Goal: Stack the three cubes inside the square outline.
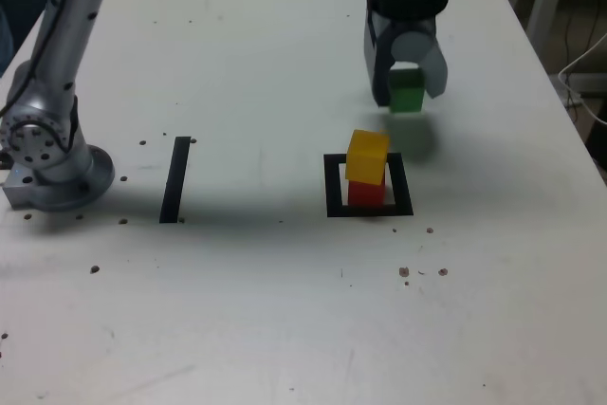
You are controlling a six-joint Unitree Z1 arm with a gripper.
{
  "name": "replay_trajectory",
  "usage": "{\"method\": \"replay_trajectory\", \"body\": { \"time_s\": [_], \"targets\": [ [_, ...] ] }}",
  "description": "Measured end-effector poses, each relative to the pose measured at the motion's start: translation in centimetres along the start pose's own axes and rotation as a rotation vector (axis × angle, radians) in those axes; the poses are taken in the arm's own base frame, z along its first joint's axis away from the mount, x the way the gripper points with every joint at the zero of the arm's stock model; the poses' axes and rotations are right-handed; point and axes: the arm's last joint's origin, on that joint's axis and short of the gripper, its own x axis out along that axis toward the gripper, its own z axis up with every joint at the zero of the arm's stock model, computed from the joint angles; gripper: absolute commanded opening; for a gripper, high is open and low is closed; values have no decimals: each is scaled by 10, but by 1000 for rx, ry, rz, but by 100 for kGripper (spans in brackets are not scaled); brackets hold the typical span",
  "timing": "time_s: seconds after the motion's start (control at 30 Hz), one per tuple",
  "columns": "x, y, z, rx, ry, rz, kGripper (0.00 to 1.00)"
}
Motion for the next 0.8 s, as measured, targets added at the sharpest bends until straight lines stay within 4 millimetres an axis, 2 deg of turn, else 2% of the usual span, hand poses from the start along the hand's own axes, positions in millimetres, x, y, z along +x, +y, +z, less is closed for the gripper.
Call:
{"method": "replay_trajectory", "body": {
  "time_s": [0.3, 0.67, 0.8],
  "targets": [
    [-47, -36, -25, 104, -13, -2, 39],
    [-72, -73, -44, 213, -22, -17, 39],
    [-72, -83, -51, 241, -12, -26, 39]
  ]
}}
